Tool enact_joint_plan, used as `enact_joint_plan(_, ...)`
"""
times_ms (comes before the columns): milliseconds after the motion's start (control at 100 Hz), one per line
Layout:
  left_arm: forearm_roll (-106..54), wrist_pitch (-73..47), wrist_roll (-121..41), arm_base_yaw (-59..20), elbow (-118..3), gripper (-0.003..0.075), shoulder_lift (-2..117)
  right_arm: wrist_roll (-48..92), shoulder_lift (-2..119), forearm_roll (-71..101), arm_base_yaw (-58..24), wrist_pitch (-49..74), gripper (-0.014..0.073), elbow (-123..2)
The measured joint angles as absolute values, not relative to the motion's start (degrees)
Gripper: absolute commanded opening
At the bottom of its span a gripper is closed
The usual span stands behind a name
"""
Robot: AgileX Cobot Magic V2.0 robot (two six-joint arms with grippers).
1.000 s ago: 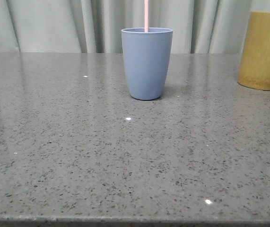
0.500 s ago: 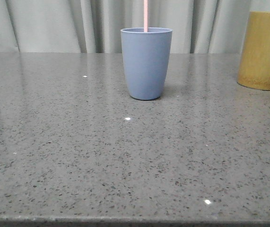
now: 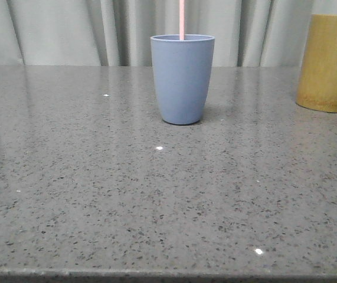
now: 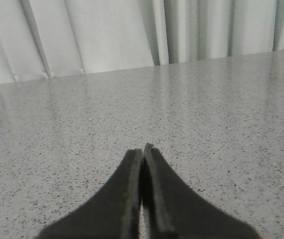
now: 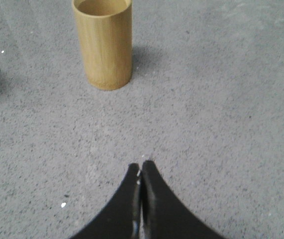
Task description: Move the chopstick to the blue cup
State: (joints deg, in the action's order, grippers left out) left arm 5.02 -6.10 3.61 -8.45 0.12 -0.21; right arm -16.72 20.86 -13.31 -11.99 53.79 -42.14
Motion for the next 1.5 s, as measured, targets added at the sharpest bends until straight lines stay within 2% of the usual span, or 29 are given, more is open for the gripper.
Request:
enact_joint_plan(330,5.0,-6.1,3.6,-8.5,0.1,-0.0019,-0.2,-12.7,11.0,-14.4,-12.0,34.0,-0.0067,-26.3)
enact_joint_plan(580,5.0,-6.1,3.6,-8.5,0.1,-0.0019,-0.2,-6.2,0.0,-9.3,-7.7,27.7,-0.0067,-14.1)
enact_joint_plan(770,5.0,-6.0,3.6,-8.5,0.1,-0.0019,-0.2,-3.7,-0.6,-5.4,-1.9,21.4,-0.0067,-7.9)
enact_joint_plan(1000,5.0,-6.0,3.6,-8.5,0.1,-0.0019,-0.2,-3.4,-0.6,-3.6,-1.5,9.1,-0.0067,-1.1)
enact_joint_plan(1500,5.0,-6.0,3.6,-8.5,0.1,-0.0019,-0.2,-3.3,-0.6,-1.5,-1.5,7.0,-0.0067,1.6)
